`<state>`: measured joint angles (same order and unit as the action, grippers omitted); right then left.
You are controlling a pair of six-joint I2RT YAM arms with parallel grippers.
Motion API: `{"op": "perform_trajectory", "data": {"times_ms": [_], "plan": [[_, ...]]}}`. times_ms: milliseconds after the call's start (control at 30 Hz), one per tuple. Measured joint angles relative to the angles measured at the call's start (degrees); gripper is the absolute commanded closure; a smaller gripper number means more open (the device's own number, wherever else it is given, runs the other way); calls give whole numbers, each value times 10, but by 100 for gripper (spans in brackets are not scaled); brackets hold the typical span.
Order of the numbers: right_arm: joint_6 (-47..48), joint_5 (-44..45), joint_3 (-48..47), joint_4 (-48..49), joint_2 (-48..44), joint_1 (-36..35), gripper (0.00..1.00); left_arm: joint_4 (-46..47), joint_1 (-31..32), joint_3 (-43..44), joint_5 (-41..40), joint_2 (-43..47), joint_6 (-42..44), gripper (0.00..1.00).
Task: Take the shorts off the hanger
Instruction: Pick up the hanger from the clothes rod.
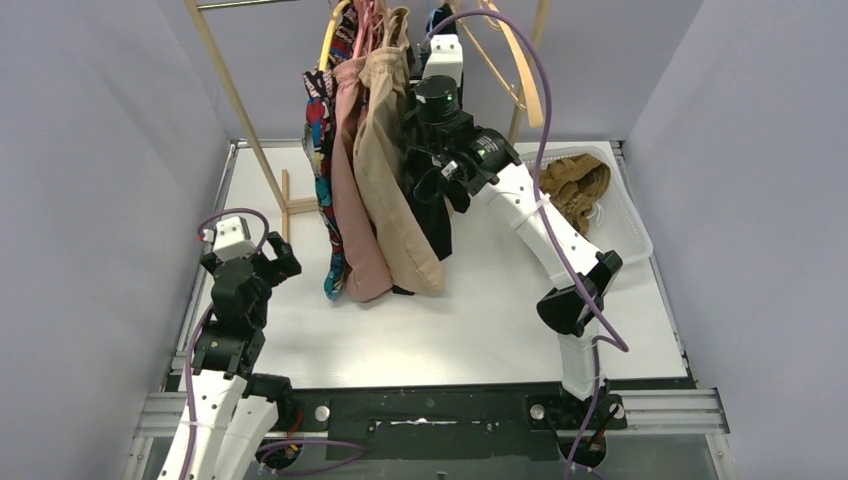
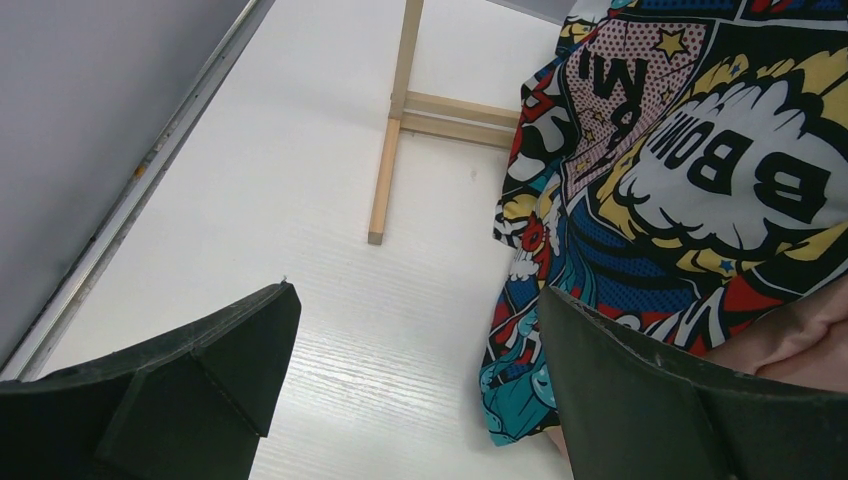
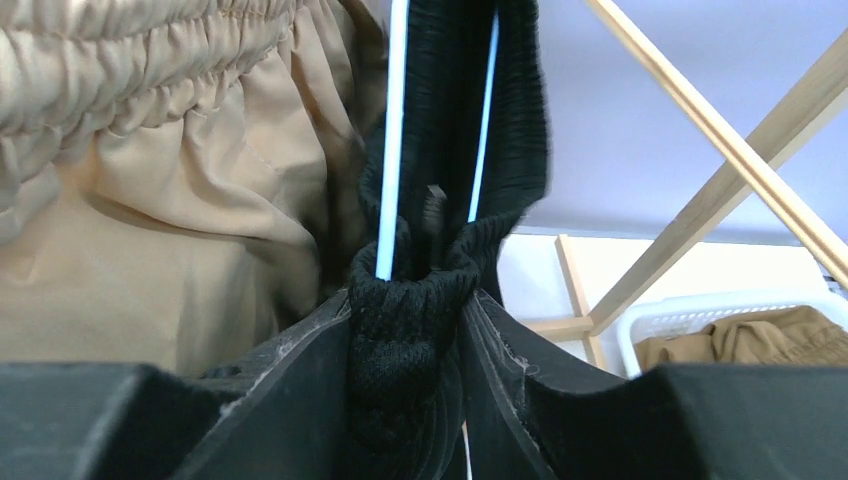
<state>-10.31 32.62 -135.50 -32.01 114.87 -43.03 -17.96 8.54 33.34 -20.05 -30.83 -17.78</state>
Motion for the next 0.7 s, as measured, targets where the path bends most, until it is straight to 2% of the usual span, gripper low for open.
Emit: {"op": "perform_trajectory", "data": {"times_ms": [233,433,700], "plan": [[52,52,12,28,0,-9,100,0,0,0,0,0,0,9],[116,46,28,55,-7,-8,100,0,0,0,0,0,0,9],[129,-54,84,71,-64,16,100,0,0,0,0,1,0,9]]}}
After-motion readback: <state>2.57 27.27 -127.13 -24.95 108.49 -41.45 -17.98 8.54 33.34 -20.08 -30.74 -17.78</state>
